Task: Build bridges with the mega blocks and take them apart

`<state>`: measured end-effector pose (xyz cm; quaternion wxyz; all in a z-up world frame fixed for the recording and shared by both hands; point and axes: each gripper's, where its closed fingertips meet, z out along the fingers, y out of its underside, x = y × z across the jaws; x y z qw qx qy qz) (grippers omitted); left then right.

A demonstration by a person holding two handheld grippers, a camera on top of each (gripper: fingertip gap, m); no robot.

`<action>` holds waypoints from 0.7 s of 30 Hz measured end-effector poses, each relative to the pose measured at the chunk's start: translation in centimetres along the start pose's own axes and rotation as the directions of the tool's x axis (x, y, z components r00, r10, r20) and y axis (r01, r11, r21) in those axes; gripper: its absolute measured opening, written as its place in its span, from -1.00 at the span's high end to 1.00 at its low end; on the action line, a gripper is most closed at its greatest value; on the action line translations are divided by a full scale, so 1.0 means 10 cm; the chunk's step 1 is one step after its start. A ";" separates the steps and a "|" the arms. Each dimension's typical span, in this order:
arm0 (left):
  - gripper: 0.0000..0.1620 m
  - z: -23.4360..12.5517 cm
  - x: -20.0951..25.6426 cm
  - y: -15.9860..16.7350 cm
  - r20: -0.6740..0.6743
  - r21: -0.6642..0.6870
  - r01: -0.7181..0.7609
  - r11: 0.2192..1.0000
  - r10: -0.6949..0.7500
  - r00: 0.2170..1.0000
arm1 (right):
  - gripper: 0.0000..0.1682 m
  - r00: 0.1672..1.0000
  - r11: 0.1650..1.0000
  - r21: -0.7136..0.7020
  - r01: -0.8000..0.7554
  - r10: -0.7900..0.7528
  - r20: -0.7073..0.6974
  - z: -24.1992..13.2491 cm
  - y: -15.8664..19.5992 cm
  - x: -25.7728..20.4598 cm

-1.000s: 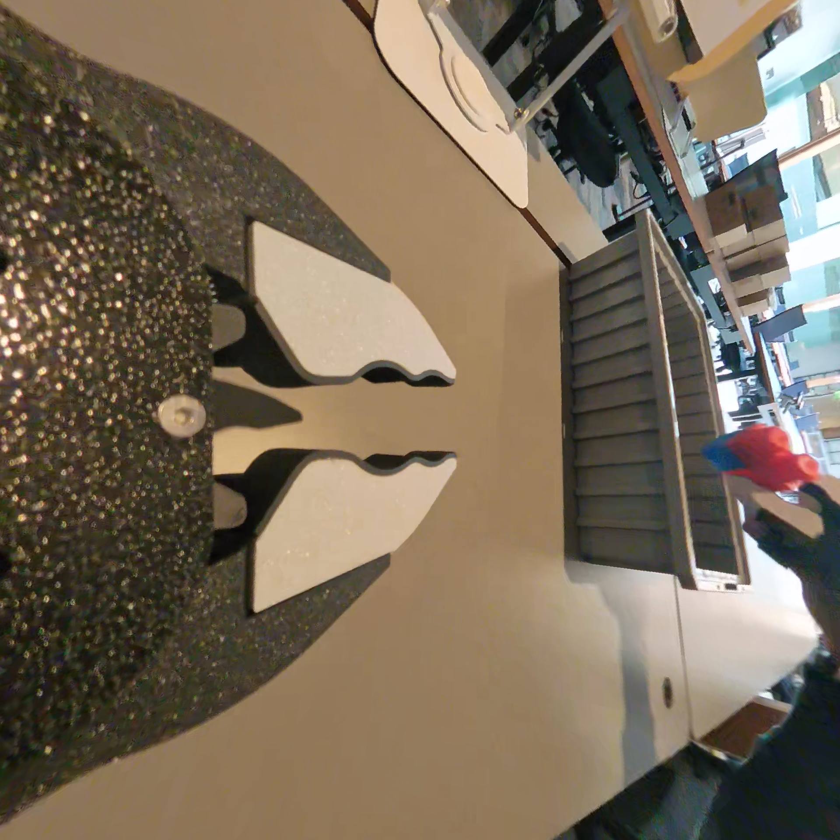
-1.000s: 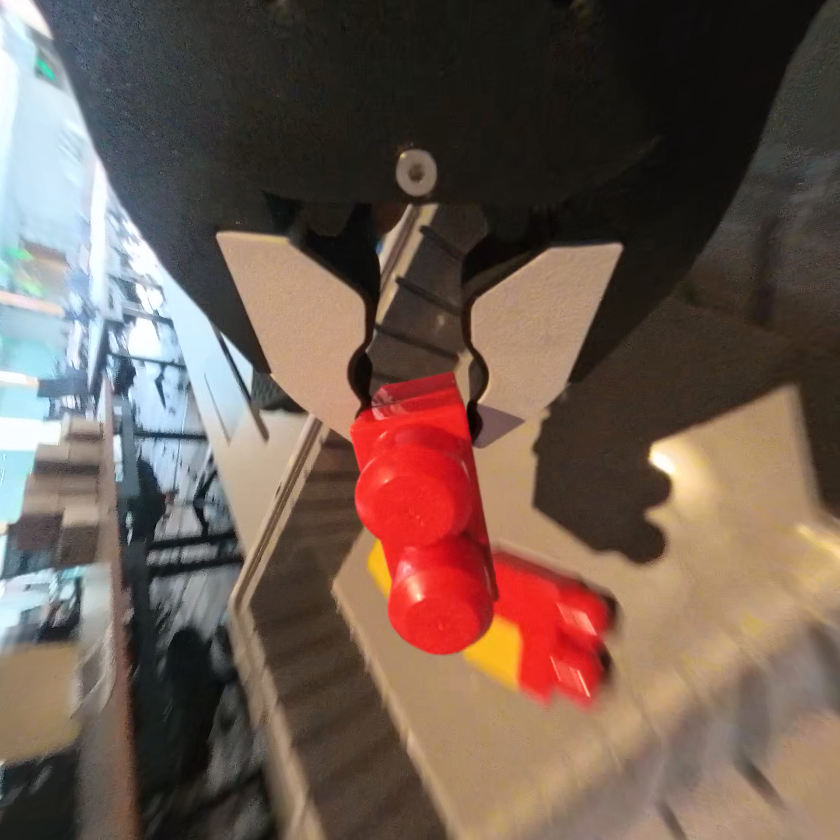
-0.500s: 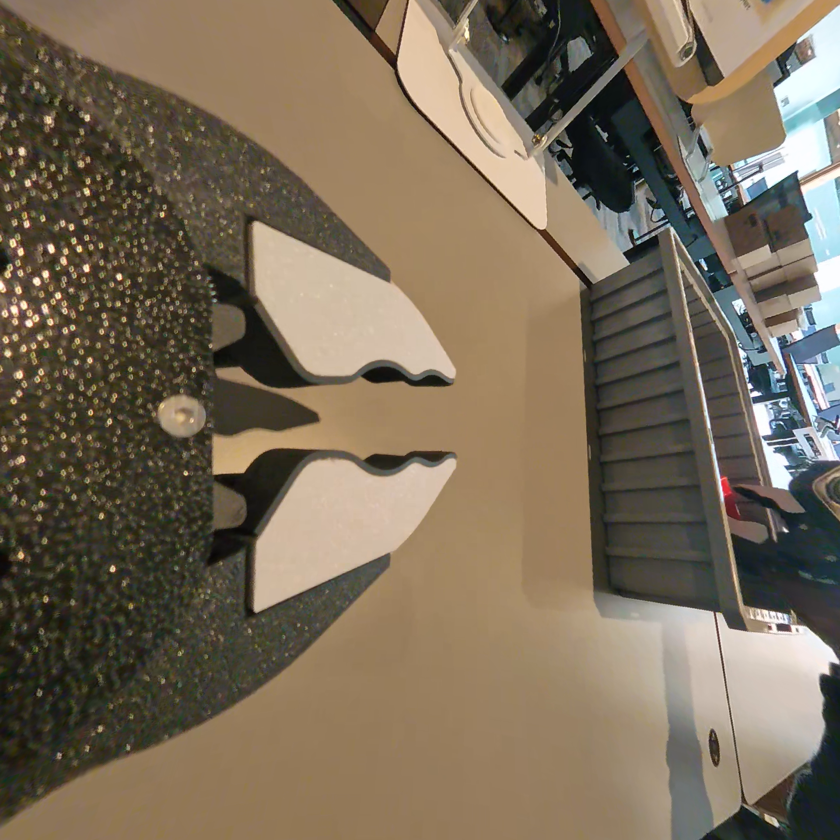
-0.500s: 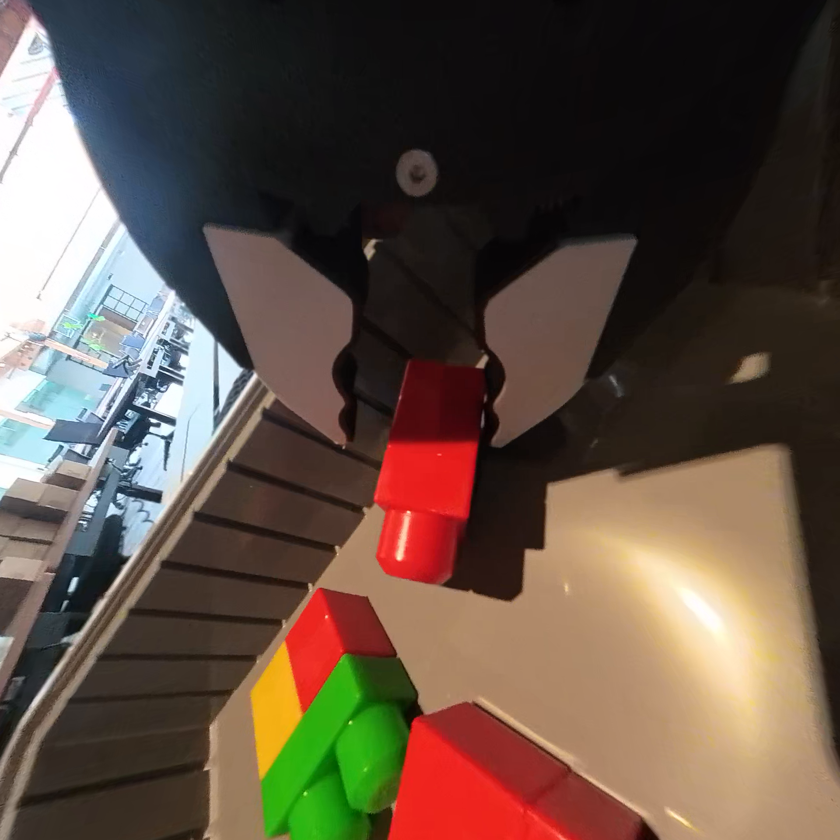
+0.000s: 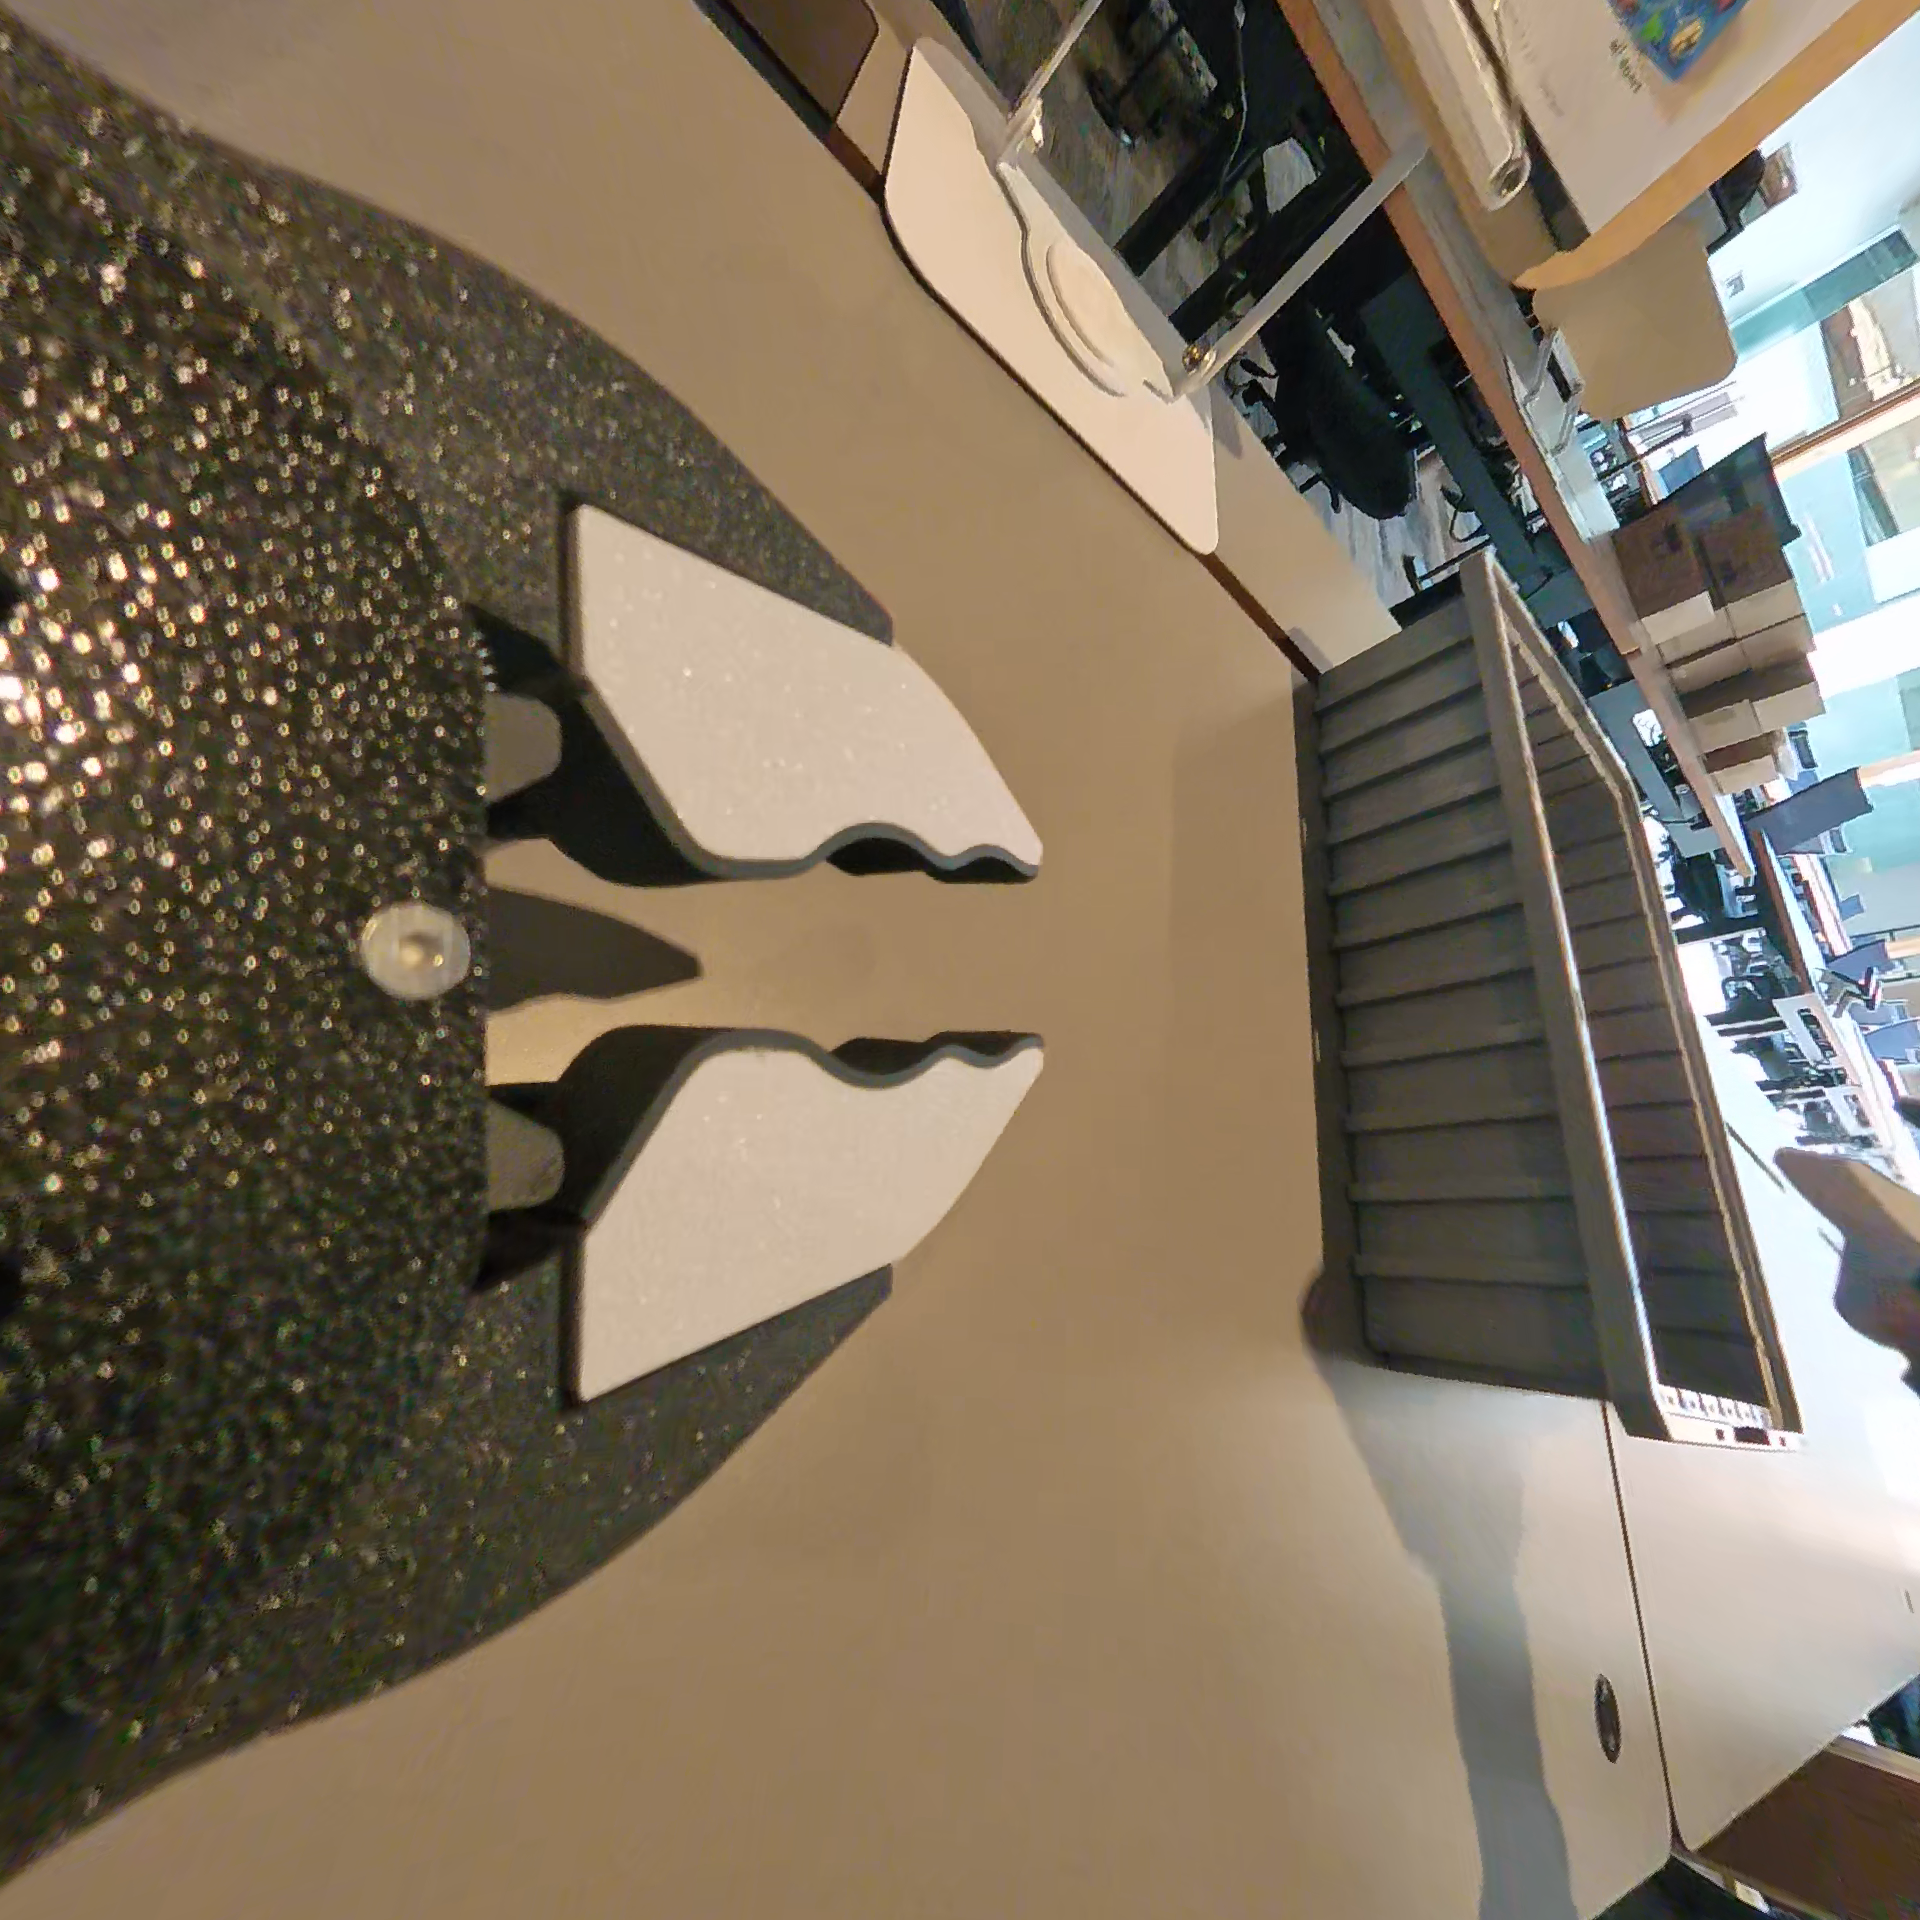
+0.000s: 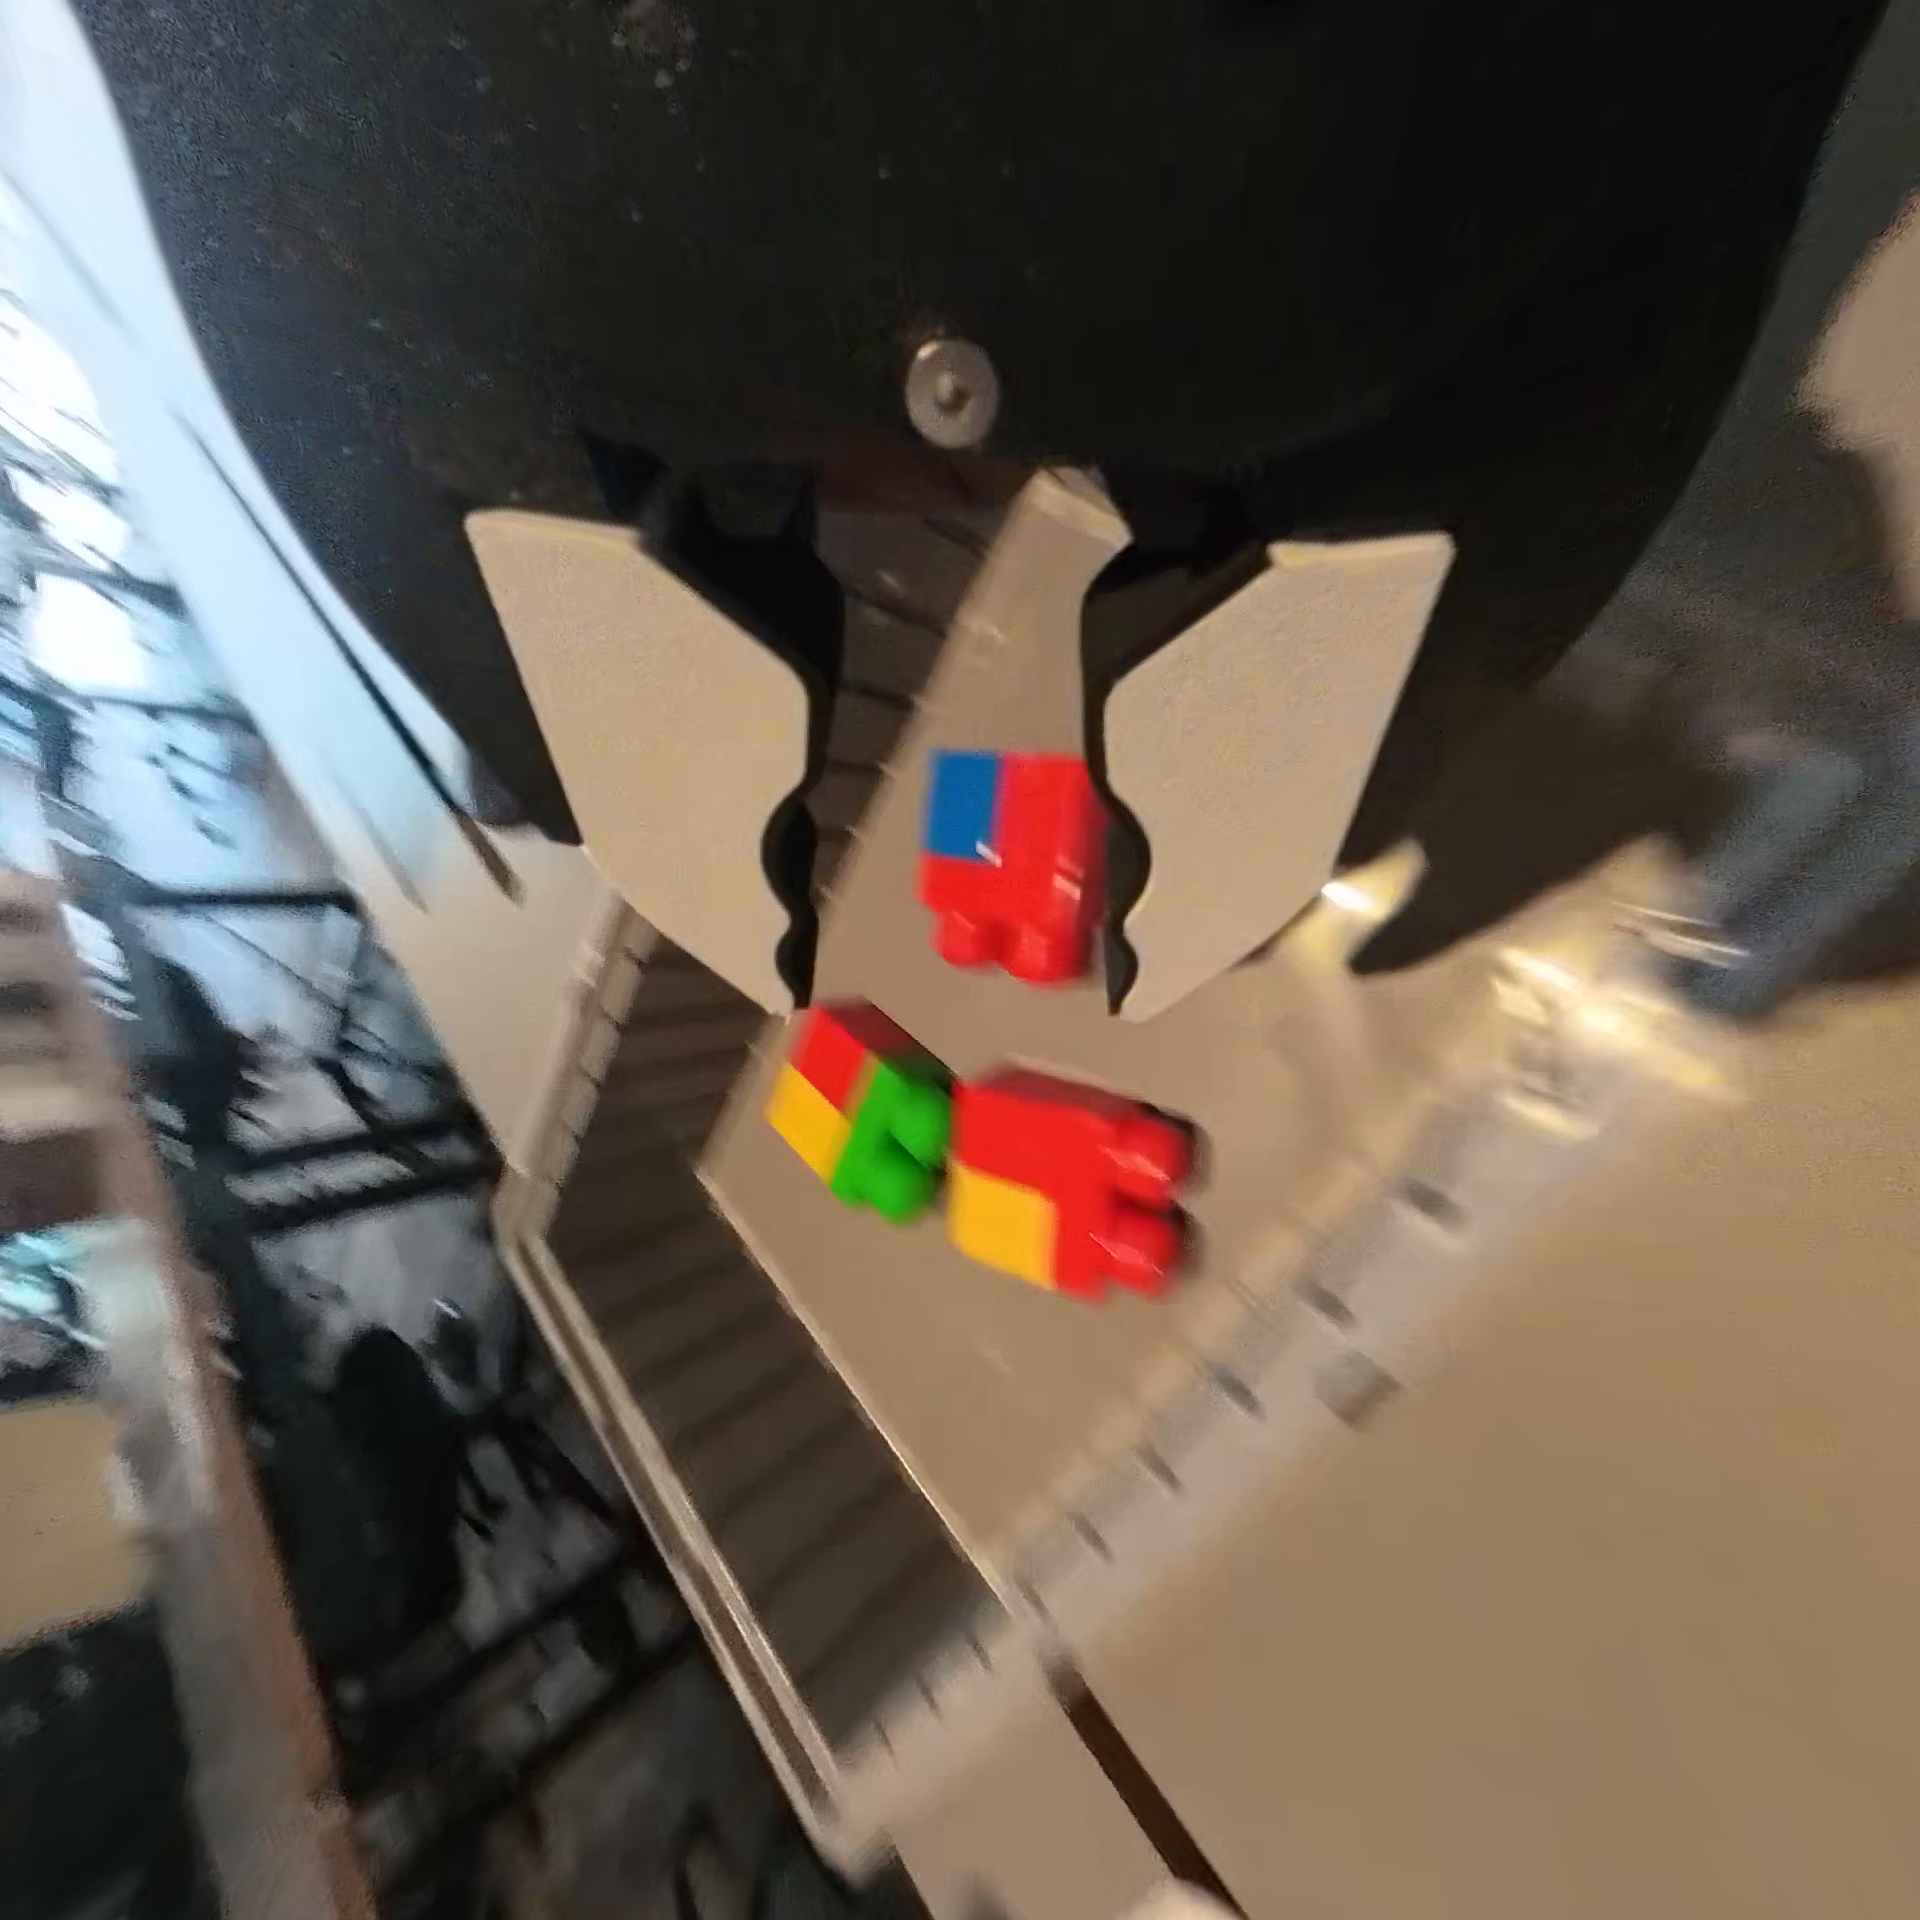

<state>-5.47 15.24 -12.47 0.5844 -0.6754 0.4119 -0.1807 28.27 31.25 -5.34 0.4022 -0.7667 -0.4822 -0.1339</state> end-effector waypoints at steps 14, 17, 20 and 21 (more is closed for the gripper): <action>0.54 -0.34 -0.47 -0.12 0.308 0.092 0.026 0.995 -0.053 0.950 | 0.45 0.875 0.810 0.571 -0.133 -0.175 0.452 -0.14 -1.96 -3.24; 0.46 -0.75 -0.49 -0.16 0.391 0.089 0.084 0.993 -0.112 0.914 | 0.45 0.833 0.814 0.550 -0.185 -0.167 0.527 -0.09 -1.92 -3.44; 0.46 -1.34 -0.58 -0.23 0.464 0.060 0.172 0.983 -0.180 0.868 | 0.45 0.803 0.826 0.522 -0.211 -0.159 0.575 -0.04 -1.84 -3.47; 0.46 -1.55 -0.64 -0.24 0.482 0.031 0.207 0.978 -0.196 0.854 | 0.46 0.791 0.821 0.523 -0.230 -0.155 0.591 -0.06 -1.84 -3.46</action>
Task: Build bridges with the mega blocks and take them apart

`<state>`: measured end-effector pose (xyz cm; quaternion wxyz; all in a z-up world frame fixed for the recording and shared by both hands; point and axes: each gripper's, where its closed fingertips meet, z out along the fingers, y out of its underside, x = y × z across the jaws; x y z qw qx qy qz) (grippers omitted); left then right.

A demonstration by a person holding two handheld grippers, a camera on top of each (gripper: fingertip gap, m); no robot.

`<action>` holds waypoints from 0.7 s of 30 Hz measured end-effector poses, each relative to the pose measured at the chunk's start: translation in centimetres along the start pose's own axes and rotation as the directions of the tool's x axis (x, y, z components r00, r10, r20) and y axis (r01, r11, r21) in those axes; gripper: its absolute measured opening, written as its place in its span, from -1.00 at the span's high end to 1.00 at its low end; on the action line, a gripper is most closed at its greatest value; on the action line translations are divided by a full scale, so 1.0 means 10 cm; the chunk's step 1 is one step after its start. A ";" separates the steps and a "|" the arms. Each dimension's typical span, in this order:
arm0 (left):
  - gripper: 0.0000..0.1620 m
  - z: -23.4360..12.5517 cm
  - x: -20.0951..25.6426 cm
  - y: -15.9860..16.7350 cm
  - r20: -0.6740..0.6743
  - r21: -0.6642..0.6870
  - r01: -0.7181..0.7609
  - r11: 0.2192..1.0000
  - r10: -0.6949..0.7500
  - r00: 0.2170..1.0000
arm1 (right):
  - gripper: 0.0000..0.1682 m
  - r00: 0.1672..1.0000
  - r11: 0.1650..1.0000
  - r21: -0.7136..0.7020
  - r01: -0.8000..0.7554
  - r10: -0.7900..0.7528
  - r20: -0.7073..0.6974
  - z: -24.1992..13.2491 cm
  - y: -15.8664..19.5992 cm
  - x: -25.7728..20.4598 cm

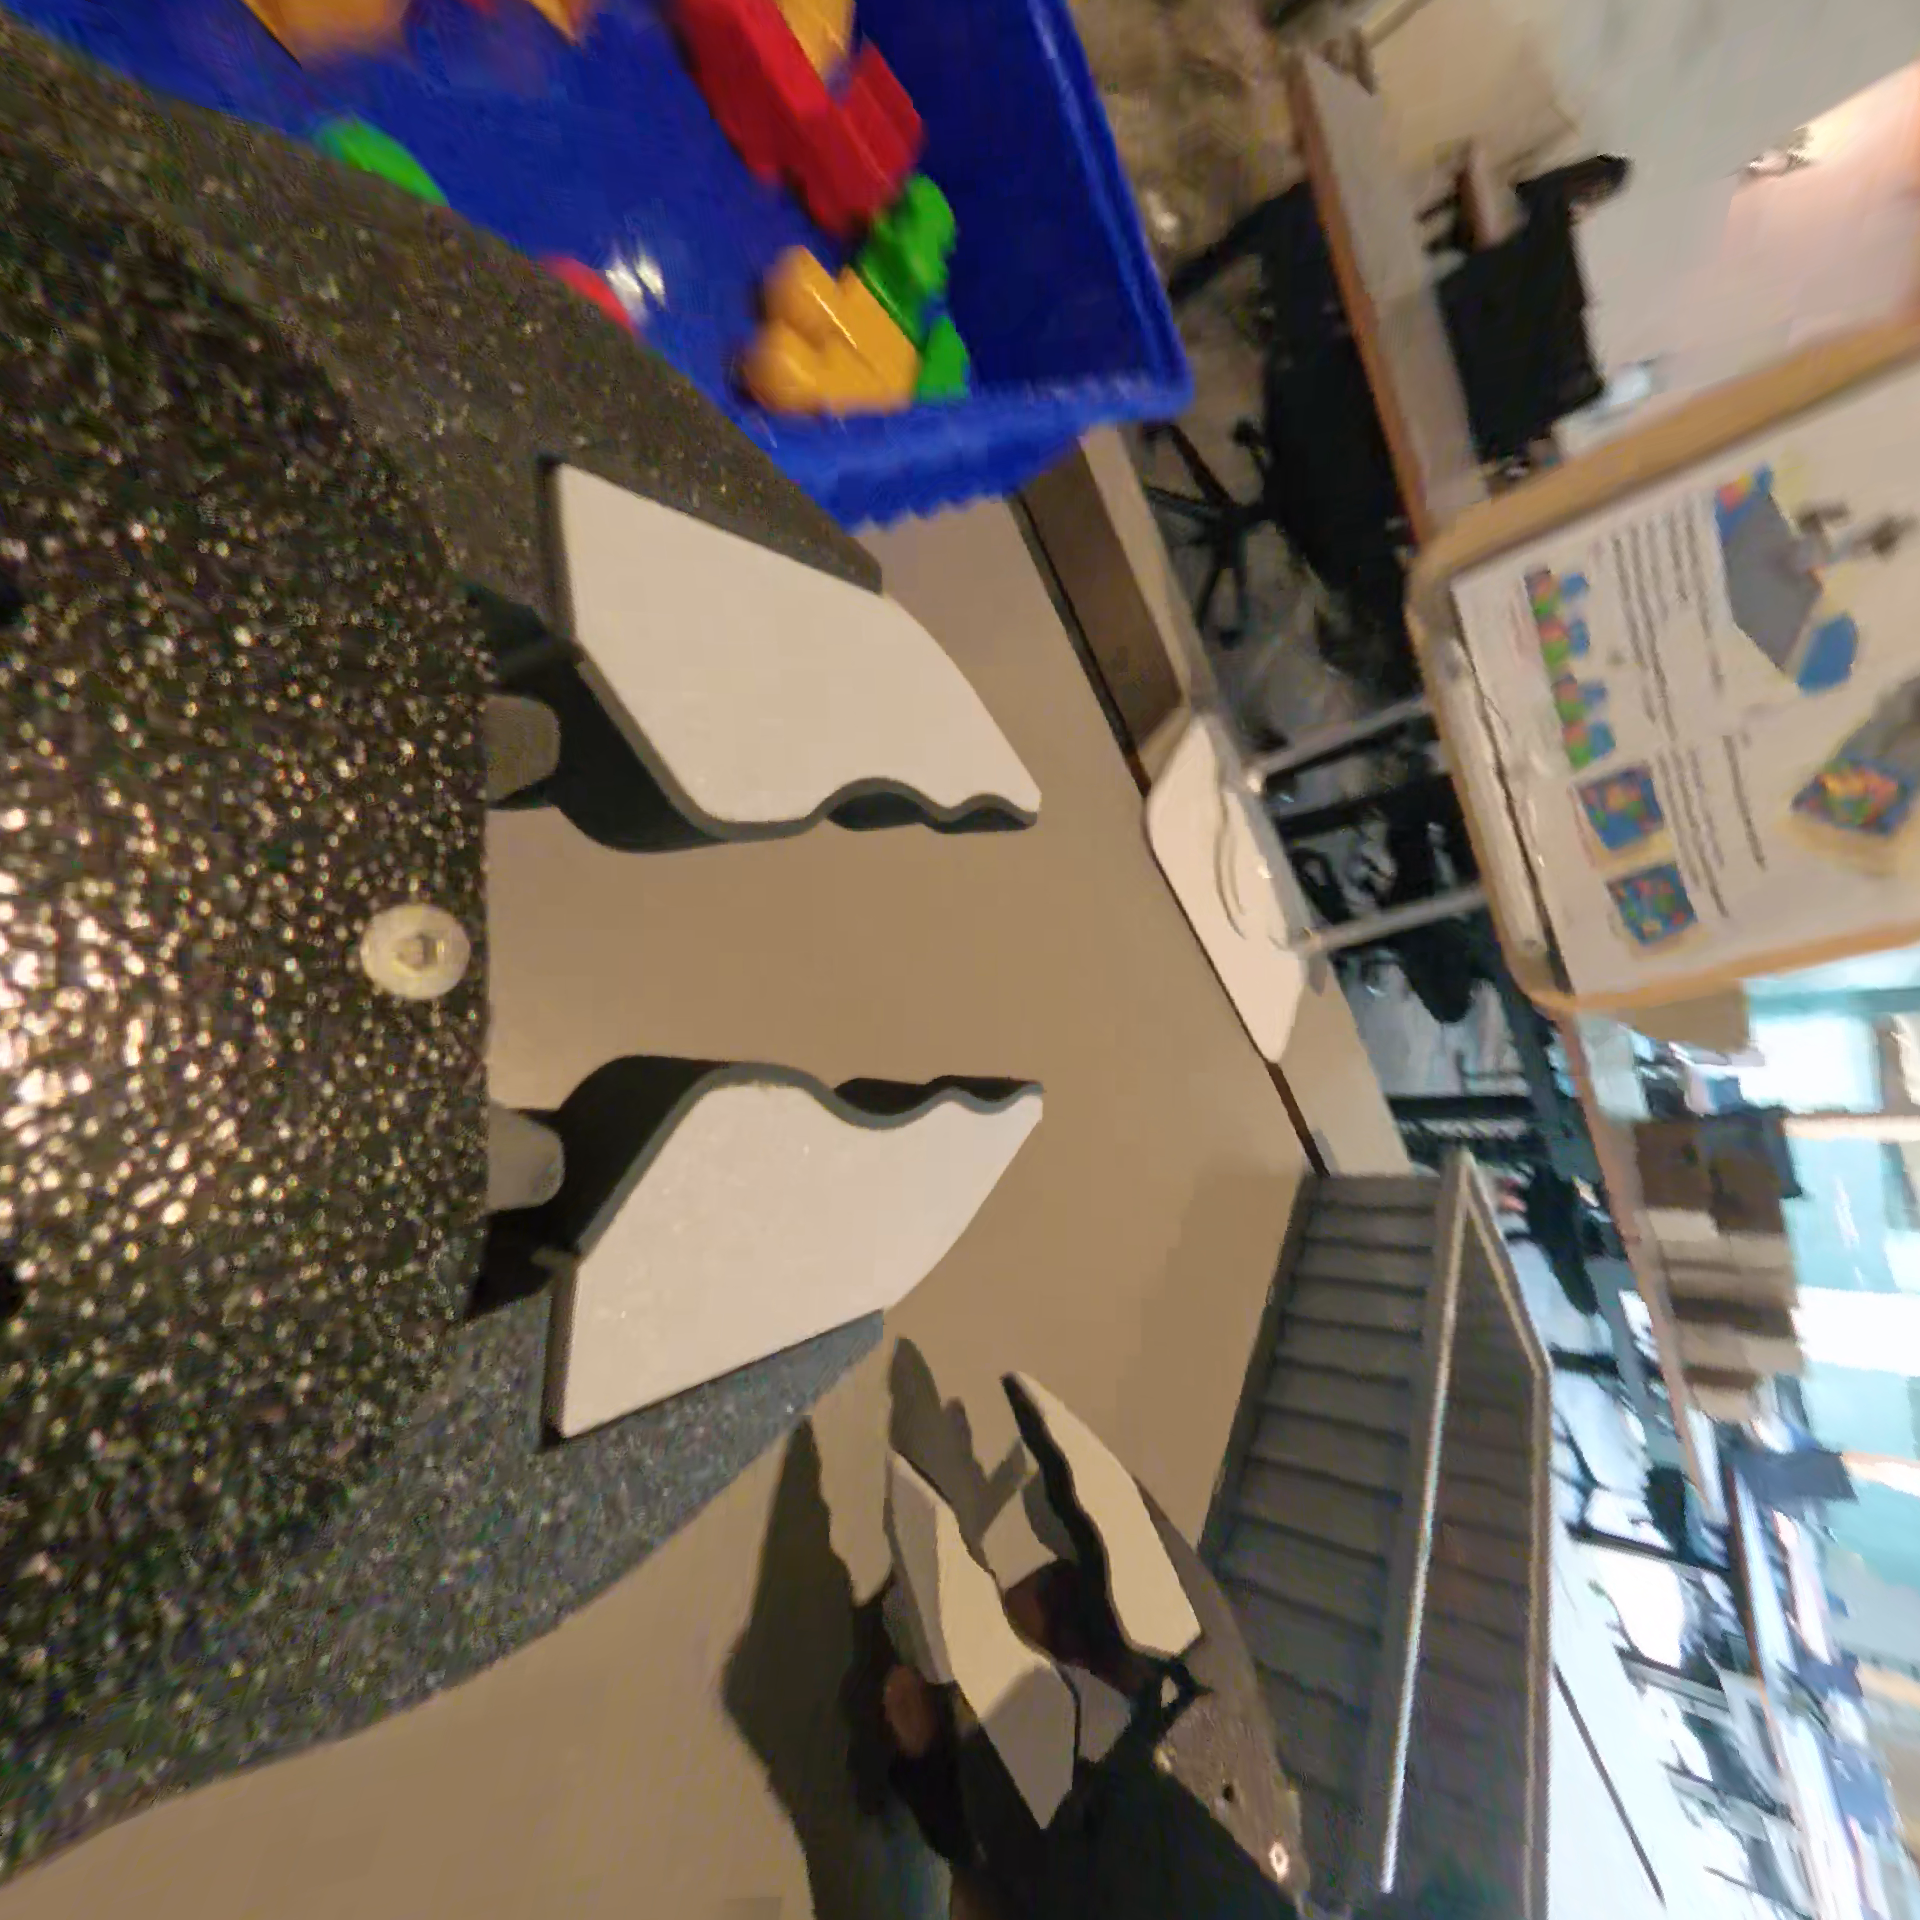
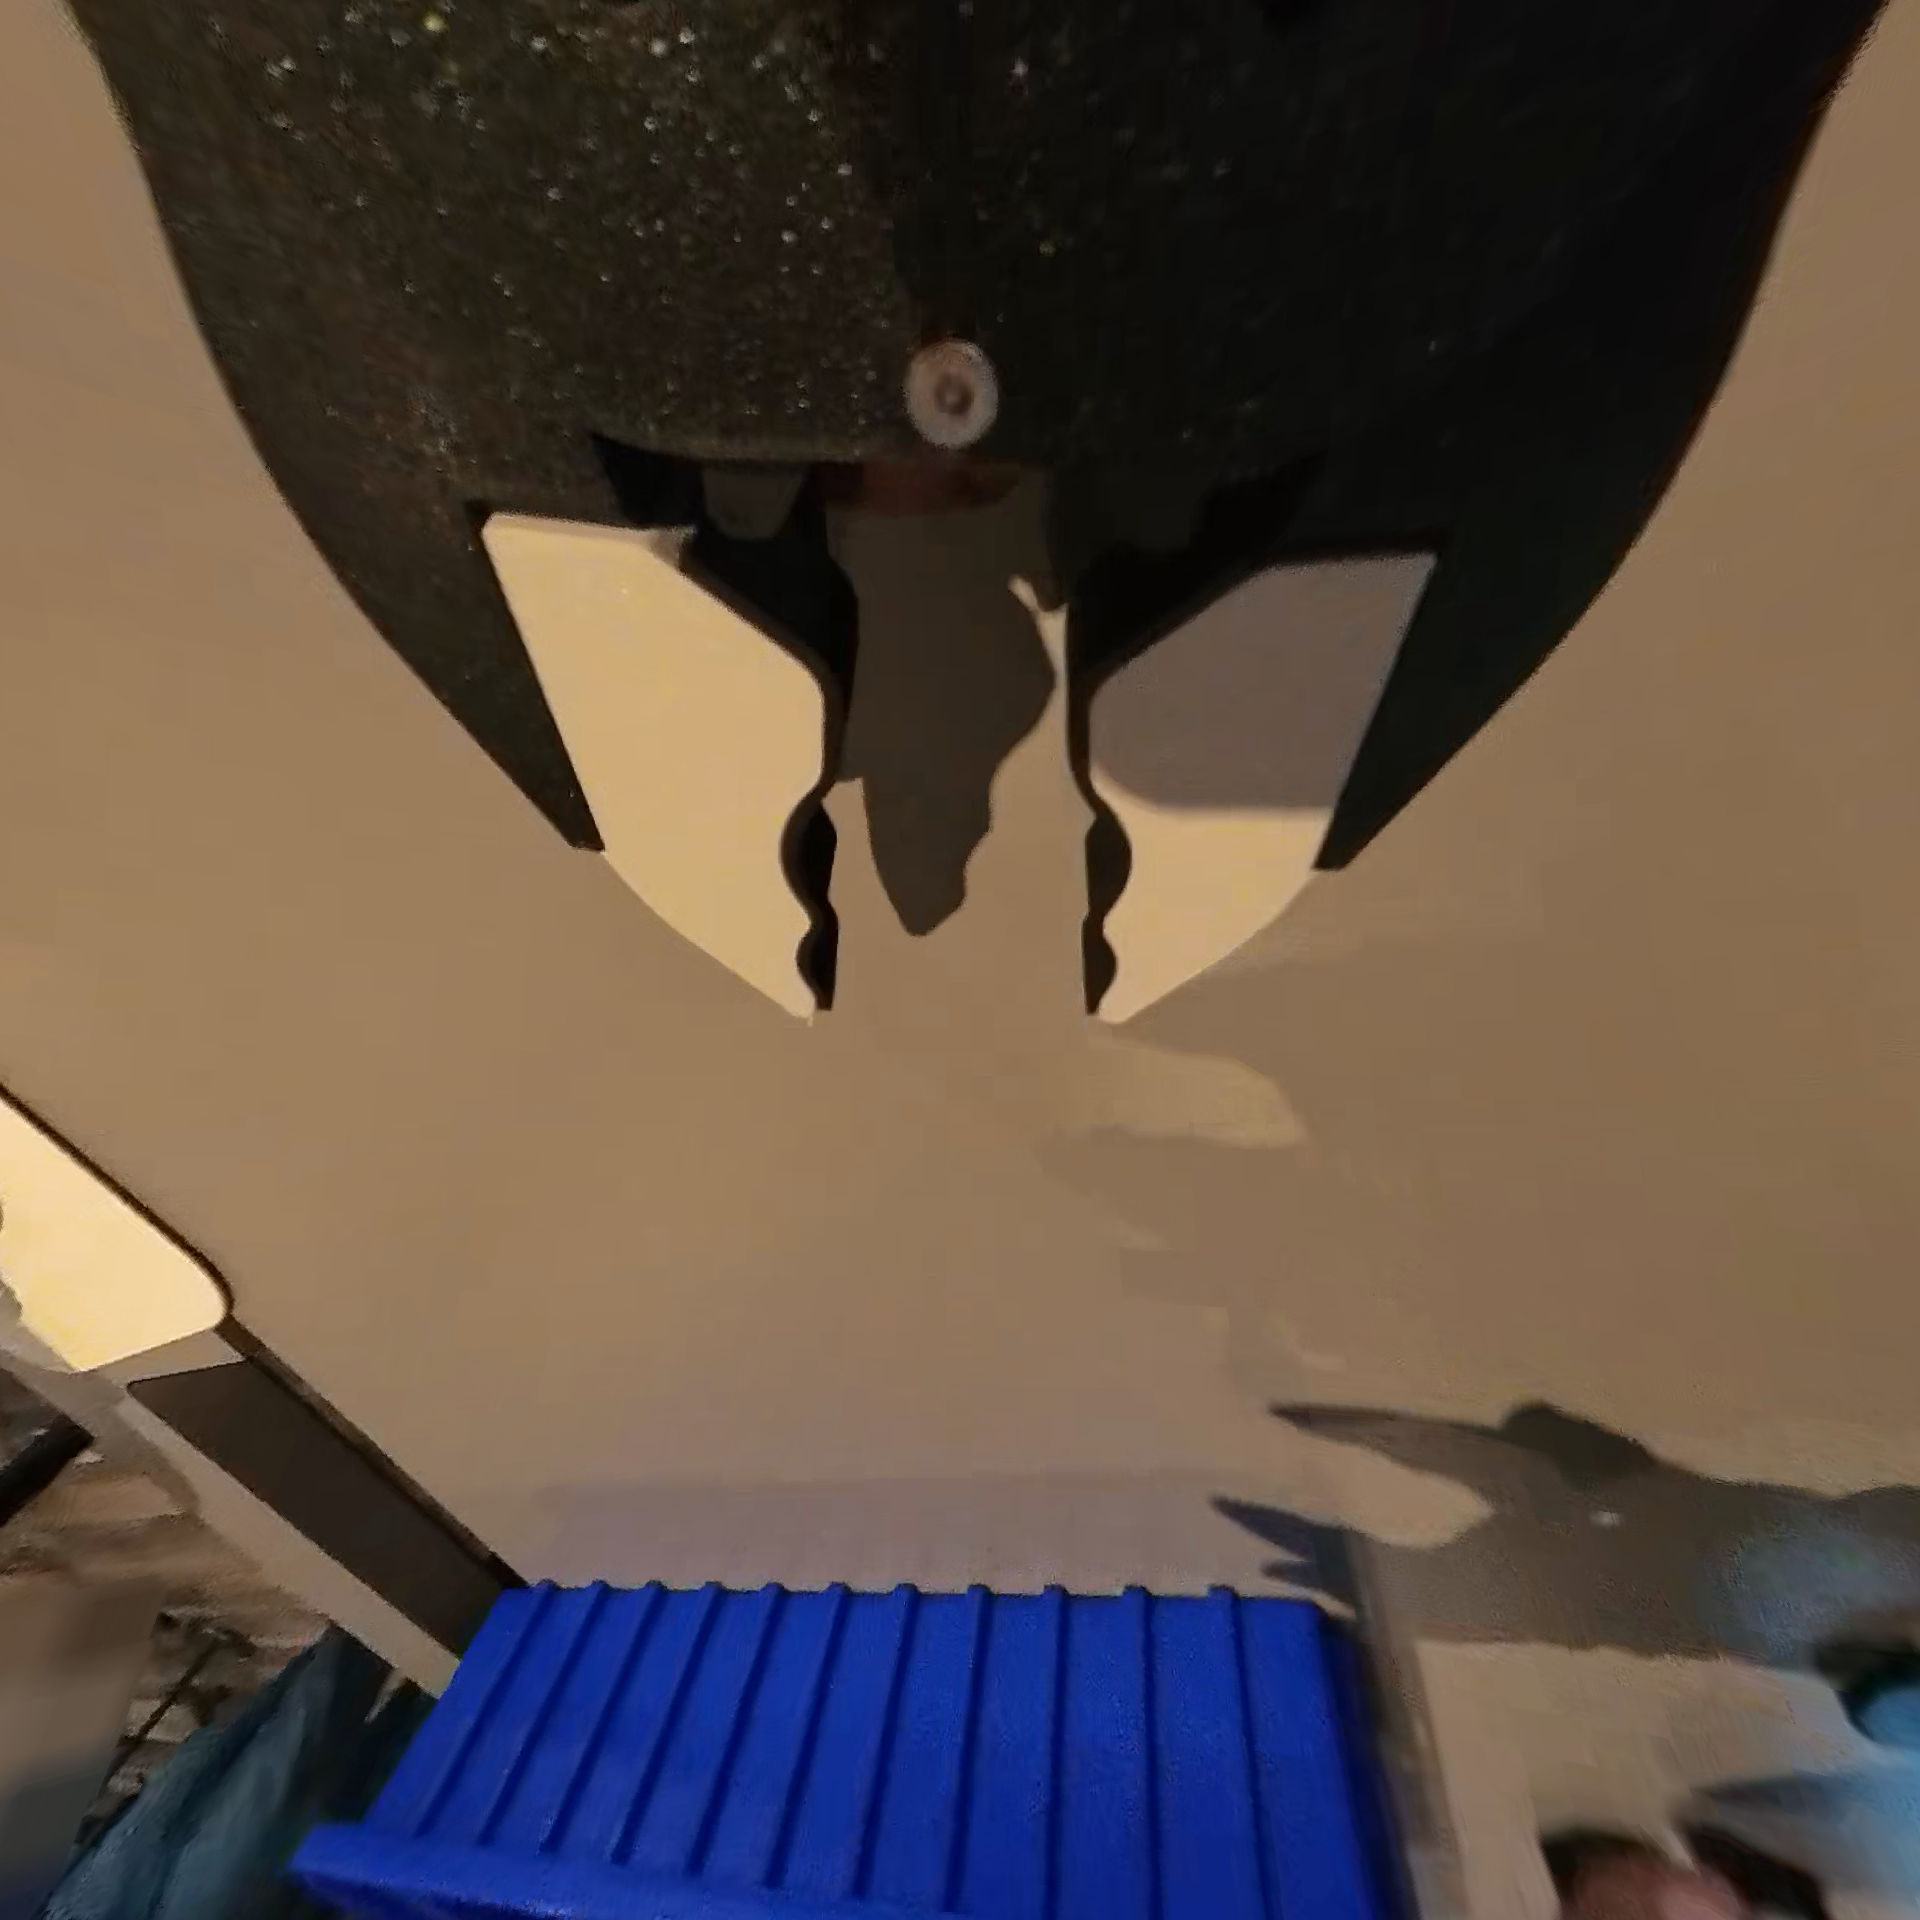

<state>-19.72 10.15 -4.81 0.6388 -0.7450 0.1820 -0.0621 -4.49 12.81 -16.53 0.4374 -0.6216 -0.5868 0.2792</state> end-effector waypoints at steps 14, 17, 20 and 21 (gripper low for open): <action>0.56 0.64 -2.07 0.87 -0.040 -0.646 0.147 0.749 -0.225 0.973 | 0.49 0.996 0.997 -0.055 0.056 -0.052 0.068 0.05 0.07 -0.13; 0.57 1.01 -2.35 1.14 0.002 -0.695 0.192 0.692 -0.265 0.964 | 0.51 0.994 0.995 -0.046 0.083 -0.080 0.070 0.03 0.06 -0.15; 0.55 1.19 -2.56 1.32 0.007 -0.748 0.141 0.649 -0.205 0.979 | 0.52 0.993 0.996 -0.041 0.082 -0.079 0.087 0.03 0.06 -0.17; 0.55 1.21 -2.57 1.38 -0.011 -0.766 0.124 0.630 -0.205 0.979 | 0.53 0.993 0.996 -0.040 0.079 -0.075 0.097 0.03 0.06 -0.18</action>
